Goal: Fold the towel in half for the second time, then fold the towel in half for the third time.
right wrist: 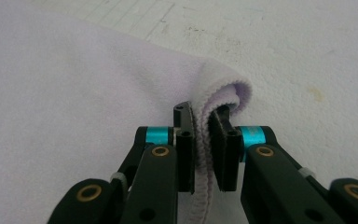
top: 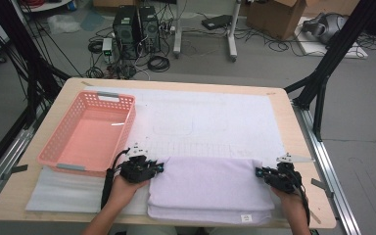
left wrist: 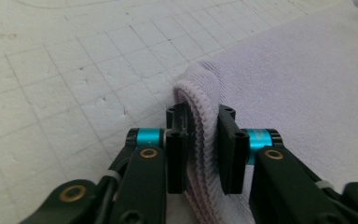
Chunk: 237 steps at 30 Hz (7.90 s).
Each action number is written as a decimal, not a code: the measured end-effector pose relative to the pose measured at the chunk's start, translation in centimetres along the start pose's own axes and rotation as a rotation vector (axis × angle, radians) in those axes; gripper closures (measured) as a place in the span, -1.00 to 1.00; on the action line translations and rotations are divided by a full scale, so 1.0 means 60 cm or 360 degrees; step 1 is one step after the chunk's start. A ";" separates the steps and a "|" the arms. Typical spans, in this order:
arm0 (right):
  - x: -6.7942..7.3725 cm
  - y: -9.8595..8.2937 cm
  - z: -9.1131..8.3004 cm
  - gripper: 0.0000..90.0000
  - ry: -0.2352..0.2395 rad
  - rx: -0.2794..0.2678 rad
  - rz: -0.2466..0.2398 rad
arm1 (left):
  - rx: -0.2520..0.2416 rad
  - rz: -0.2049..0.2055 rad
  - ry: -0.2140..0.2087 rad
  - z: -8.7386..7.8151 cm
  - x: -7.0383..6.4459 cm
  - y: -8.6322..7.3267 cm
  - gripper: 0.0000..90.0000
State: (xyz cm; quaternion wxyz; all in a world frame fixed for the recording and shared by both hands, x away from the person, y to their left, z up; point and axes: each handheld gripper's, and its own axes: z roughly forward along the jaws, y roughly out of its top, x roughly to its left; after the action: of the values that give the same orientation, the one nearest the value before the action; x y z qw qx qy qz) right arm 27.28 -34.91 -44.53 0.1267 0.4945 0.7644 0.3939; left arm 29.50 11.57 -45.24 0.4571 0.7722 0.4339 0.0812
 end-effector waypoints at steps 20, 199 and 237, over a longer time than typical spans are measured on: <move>-0.034 0.075 0.025 0.82 -0.0243 -0.0195 -0.0029 | -0.0192 -0.0056 0.0103 0.043 0.042 0.113 0.78; 0.020 -0.005 -0.050 -0.46 -0.0157 -0.0323 -0.0182 | -0.0209 0.0133 0.0054 -0.035 -0.016 -0.005 -0.49; 0.061 0.041 0.011 -0.48 0.0085 -0.0258 -0.0252 | 0.0012 0.0022 0.0066 -0.011 -0.027 -0.016 0.71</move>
State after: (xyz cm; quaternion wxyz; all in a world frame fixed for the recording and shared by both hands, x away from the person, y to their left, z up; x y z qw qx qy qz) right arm 27.54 -30.99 -42.46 0.1765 0.4101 0.7697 0.4563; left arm 27.63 10.98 -45.18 0.4444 0.7751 0.4382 0.0989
